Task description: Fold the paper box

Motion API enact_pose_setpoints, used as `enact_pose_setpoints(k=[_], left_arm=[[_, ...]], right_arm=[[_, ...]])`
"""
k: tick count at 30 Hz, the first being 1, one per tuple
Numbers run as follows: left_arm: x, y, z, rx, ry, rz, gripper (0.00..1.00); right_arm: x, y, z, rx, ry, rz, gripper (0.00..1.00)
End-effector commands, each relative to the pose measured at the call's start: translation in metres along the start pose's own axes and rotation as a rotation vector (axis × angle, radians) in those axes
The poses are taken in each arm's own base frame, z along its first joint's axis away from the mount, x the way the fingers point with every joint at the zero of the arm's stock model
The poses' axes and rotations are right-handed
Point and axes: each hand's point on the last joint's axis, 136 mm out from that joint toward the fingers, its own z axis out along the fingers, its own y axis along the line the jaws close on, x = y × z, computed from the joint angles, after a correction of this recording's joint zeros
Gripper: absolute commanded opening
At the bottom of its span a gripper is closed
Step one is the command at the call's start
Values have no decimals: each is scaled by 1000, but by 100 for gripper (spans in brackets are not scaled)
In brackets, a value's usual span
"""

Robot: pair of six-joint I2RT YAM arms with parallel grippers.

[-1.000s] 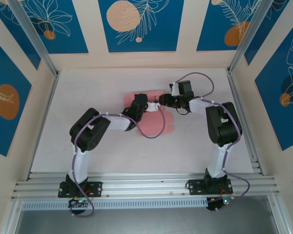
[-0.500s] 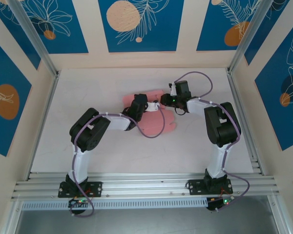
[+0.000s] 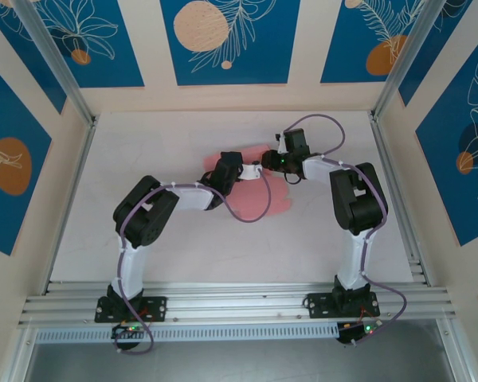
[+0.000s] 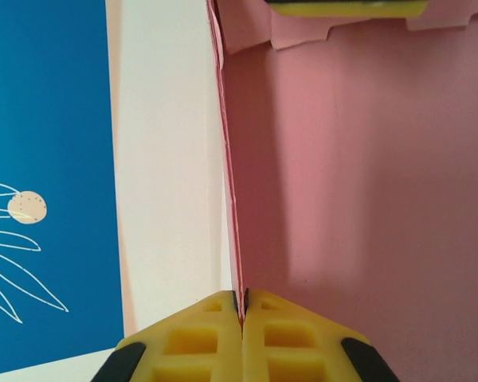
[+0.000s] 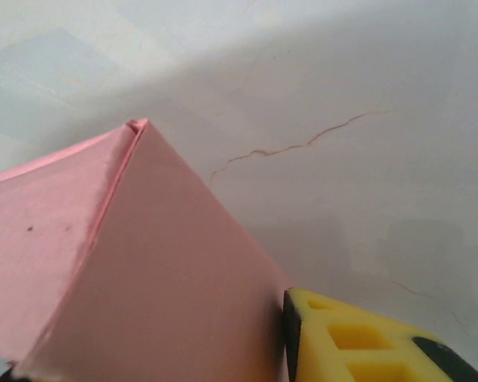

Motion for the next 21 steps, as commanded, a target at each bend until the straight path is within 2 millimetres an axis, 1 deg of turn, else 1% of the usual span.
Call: enact_pose_setpoints(k=[1,3,5,8,10,13,14,17,19,21], left_arm=[[-22,-30,-6,120,-103,16,0],[-21,-29,-6,116,-98,14,0],[-20,-28,-6,111,-94,10,0],[-19,-26,-6,104,-87,-3,0],[-19,-23,-6,96,-81,-15,0],[-18,-17,-6,82,-71,-55,0],[-18,-15,-6,80,-70,-69,1],[-21,-2,-12,72,-70,-137,17],[-21,13,-19,64,-70,-212,32],[-20,30,-28,48,-65,-289,44]], right_arm=[[-6,-5,3,57,-20,22,32],[-5,-15,2,129,-24,38,30],[-3,-27,-1,208,-28,55,23],[-3,-36,-5,278,-31,68,12],[-4,-36,-6,286,-34,65,10],[-3,-30,-6,274,-43,29,9],[-3,-28,-5,268,-48,16,9],[-4,-19,-6,252,-64,-38,7],[-4,-15,-10,257,-76,-66,7],[-4,-14,-13,261,-81,-79,5]])
